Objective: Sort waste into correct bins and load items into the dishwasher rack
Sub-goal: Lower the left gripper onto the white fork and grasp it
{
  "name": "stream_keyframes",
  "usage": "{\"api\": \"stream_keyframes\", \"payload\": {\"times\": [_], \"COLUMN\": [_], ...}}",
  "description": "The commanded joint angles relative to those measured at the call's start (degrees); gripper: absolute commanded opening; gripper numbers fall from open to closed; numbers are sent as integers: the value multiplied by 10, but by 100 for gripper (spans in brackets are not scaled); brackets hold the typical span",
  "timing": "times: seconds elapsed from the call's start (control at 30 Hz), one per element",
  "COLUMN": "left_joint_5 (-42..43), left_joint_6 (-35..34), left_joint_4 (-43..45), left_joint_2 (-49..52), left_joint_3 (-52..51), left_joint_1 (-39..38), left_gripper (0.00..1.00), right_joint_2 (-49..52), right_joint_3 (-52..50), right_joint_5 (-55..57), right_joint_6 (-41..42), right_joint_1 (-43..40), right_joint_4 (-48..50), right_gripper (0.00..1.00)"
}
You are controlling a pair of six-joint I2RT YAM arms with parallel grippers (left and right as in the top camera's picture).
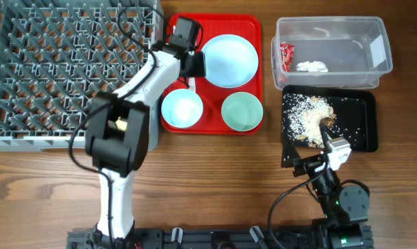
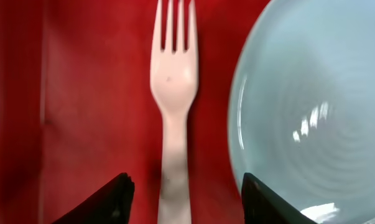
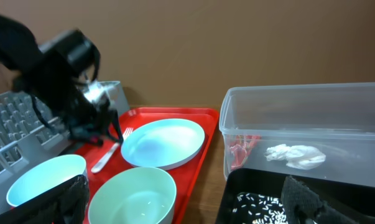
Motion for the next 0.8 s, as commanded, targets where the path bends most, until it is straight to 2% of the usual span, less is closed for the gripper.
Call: {"api": "stream_keyframes", "payload": {"times": [0.0, 0.27, 0.33, 0.57, 0.6, 0.73, 0.77], "left_joint_5": [-18, -46, -45, -14, -23, -37, -37], "left_joint_6": [-44, -56, -56, -54, -54, -57, -58], "left_joint_4": [0, -9, -2, 12, 4, -21, -24], "left_joint_2": [16, 37, 35, 31, 29, 14, 5], "left_joint_3": [-3, -3, -2, 3, 5, 17, 18], "left_joint_1": [-5, -6, -6, -17, -19, -15, -11], "left_gripper": [53, 50, 61, 70, 70, 46, 46], "right_joint_2": [-8, -8, -8, -8, -8, -8, -8], "right_joint_3": [-2, -2, -2, -2, -2, -2, -2], "right_joint_5": [12, 12, 12, 12, 12, 12, 12], "right_joint_6": [-5, -5, -5, -5, -5, -5, -5], "right_joint_1": [-1, -1, -1, -1, -1, -1, -1], "right_joint_4": [2, 2, 2, 2, 2, 2, 2], "right_gripper": [100, 100, 100, 100, 100, 100, 100]}}
